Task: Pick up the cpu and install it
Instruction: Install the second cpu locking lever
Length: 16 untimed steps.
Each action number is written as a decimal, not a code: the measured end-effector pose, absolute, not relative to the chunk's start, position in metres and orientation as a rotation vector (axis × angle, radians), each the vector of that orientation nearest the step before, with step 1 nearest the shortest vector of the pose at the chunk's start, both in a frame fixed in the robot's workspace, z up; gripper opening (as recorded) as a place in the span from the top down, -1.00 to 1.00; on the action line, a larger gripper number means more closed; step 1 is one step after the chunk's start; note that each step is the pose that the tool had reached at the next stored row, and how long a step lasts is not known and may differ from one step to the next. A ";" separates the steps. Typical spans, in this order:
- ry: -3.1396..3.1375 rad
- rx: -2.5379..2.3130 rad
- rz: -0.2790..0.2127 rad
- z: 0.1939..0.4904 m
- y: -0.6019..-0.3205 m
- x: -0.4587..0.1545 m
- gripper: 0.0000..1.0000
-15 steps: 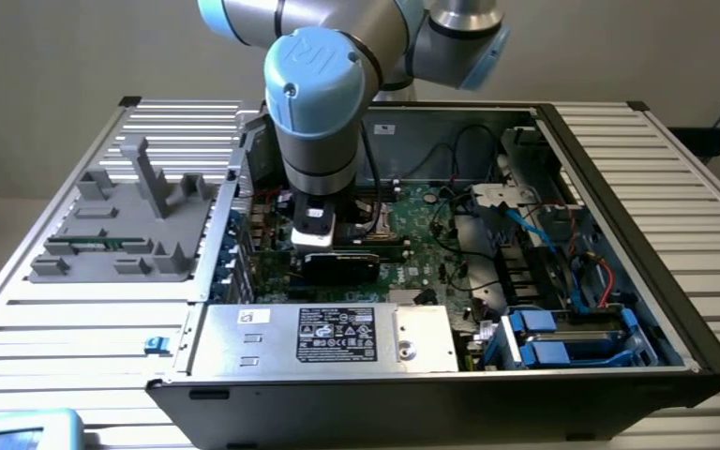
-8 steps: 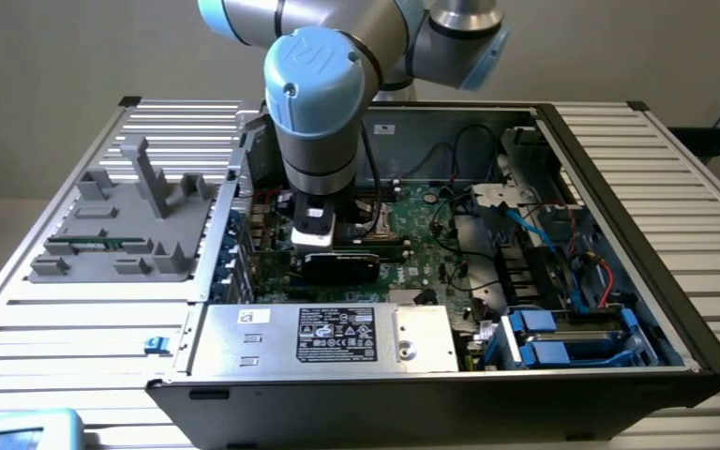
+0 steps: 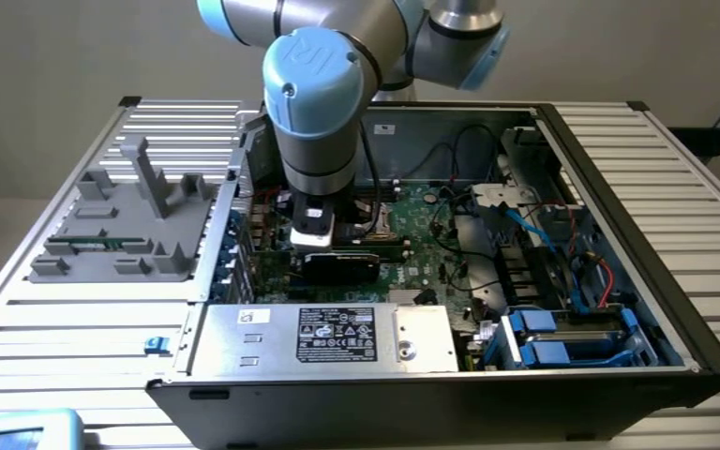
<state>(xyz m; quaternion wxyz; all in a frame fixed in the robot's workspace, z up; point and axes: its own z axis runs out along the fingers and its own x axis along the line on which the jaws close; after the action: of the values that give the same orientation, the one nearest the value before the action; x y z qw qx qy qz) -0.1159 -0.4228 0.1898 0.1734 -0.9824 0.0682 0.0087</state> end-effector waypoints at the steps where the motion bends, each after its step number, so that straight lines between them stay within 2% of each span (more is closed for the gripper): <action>1: 0.193 -2.786 0.025 0.190 -0.423 -0.116 0.77; 16: 0.193 -2.786 0.025 0.197 -0.427 -0.116 0.77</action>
<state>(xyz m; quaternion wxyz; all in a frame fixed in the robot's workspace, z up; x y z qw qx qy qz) -0.1160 -0.4266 0.1971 0.1735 -0.9824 0.0680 0.0087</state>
